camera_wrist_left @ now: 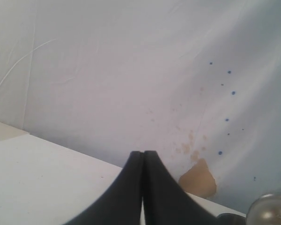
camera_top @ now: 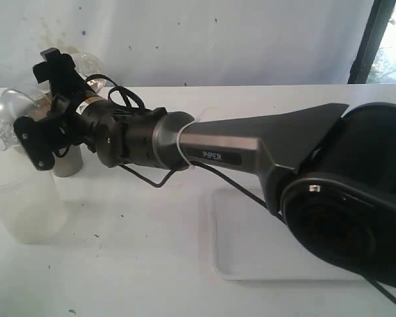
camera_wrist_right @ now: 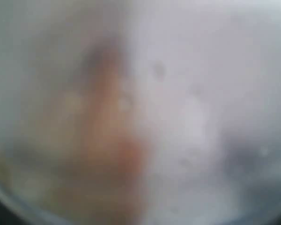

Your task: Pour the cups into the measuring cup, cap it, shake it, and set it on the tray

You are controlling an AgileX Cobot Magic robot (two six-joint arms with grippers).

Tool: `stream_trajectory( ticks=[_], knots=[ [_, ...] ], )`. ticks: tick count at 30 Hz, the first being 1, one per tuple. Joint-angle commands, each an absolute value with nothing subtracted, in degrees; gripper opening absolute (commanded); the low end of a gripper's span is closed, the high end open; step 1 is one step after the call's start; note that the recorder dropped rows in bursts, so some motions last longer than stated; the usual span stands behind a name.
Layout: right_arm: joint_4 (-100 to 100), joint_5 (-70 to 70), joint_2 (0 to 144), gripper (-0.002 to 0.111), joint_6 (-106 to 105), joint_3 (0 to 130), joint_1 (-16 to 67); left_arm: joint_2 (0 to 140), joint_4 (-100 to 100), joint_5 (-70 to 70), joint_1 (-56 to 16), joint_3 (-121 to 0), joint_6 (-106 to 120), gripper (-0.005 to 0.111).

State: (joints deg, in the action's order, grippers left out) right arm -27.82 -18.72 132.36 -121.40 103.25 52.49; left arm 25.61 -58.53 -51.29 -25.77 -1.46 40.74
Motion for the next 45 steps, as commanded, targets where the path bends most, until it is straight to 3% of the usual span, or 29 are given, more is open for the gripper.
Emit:
stream_trajectory(
  ticks=[1, 45],
  knots=[
    [-24.4, -24.3, 131.2, 0.000, -122.9, 104.2, 52.4, 25.4, -58.8, -51.0, -25.8, -1.3, 40.9, 0.000],
    [-9.2, -30.8, 131.2, 0.000, -122.5, 104.2, 51.3, 25.4, -58.8, -49.6, -25.8, -1.3, 40.9, 0.000]
  ],
)
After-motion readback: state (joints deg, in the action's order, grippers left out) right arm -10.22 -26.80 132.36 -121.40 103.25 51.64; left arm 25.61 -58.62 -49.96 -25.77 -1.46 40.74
